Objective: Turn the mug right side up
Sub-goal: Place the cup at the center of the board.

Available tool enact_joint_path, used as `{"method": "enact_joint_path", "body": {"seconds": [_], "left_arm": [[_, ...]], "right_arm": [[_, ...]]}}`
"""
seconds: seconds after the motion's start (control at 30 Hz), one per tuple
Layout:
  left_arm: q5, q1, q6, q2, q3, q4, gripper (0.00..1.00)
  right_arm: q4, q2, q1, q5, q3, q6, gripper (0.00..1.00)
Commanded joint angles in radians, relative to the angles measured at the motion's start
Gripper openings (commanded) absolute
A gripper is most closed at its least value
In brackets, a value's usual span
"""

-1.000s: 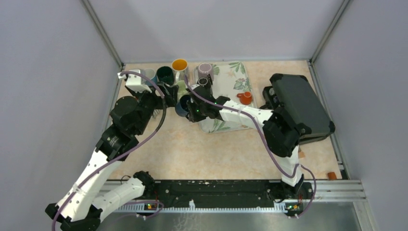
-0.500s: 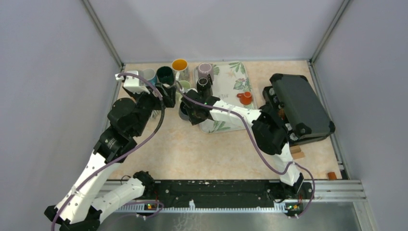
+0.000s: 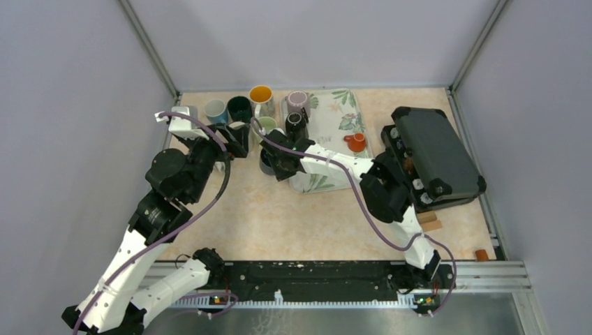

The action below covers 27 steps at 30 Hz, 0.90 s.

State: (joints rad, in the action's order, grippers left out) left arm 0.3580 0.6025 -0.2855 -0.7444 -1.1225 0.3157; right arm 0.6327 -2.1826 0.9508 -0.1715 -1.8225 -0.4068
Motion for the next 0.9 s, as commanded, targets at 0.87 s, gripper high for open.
{"method": "enact_joint_path", "body": {"seconds": [0.87], "left_arm": [[-0.007,-0.003,0.012,-0.003,0.01,-0.055,0.99]], "right_arm": [[-0.016,-0.005,0.016,-0.039,-0.09,0.013,0.22]]}}
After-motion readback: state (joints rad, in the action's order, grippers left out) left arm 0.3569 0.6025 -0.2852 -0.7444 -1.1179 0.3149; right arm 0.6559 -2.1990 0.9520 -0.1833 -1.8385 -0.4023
